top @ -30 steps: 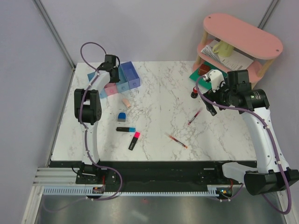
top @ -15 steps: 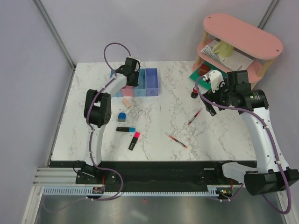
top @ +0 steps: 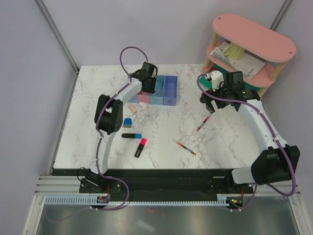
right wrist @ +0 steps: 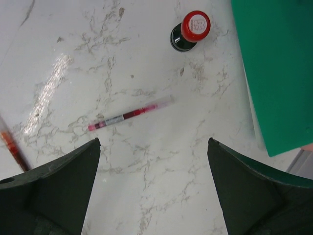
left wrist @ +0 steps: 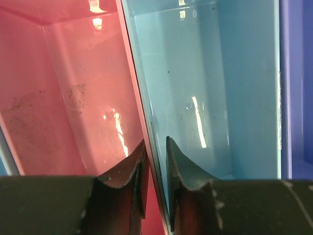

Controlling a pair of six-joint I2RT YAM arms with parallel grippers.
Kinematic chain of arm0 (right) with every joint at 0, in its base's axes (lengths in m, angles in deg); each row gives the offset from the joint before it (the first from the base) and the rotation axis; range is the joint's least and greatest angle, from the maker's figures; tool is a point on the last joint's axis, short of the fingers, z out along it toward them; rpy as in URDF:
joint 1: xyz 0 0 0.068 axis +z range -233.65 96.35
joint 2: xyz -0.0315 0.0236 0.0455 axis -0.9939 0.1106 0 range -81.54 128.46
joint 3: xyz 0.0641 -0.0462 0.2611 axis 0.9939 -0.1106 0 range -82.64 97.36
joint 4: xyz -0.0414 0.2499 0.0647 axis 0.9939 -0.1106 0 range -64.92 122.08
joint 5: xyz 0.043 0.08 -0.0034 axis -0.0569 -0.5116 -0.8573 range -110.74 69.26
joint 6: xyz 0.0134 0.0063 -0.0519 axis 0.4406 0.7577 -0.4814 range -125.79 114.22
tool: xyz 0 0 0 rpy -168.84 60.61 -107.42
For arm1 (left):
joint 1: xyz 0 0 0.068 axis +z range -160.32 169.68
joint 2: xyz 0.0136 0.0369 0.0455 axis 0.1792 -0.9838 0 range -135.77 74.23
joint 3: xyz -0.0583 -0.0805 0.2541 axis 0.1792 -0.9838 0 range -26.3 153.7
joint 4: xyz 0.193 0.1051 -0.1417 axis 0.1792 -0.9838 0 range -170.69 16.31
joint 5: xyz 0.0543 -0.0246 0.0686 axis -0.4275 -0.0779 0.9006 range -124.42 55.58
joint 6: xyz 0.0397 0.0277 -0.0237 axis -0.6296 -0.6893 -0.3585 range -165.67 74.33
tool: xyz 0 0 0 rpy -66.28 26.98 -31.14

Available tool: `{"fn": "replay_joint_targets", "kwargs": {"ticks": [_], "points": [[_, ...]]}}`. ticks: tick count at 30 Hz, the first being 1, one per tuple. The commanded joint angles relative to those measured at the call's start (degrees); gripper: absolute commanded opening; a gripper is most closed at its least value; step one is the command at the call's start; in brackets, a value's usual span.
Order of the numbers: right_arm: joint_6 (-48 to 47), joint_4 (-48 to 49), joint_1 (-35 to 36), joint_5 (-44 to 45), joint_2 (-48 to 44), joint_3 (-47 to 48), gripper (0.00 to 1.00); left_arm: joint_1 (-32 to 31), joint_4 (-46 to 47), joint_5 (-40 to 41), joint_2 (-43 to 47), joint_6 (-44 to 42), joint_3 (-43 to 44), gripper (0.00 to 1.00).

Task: Sort the stationery into containers
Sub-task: Move the storage box to the center of the board.

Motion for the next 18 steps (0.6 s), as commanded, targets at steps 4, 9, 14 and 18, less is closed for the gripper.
{"fn": "replay_joint_targets", "kwargs": {"ticks": [4,9,14,18], "points": [[7.8,14.1,-0.1,1.1,14.4,6.6,0.98,-1.9,-3.4,-1.6,1.3,6.7,-1.9,0.24],[9.2,17.5,-0.1,1.7,21.1,11.0,0.98,-3.5,-5.0,-2.0,1.2,9.6,-2.9,0.22],[10.1,20.9,-0.1,2.9,25.0,13.2,0.98,-5.1,-5.8,-2.0,1.4,12.7,-2.6,0.2],[10.9,23.6,-0.1,3.7,27.1,13.7,0.98,-7.0,-6.4,-1.3,2.0,14.7,-3.0,0.19]]}}
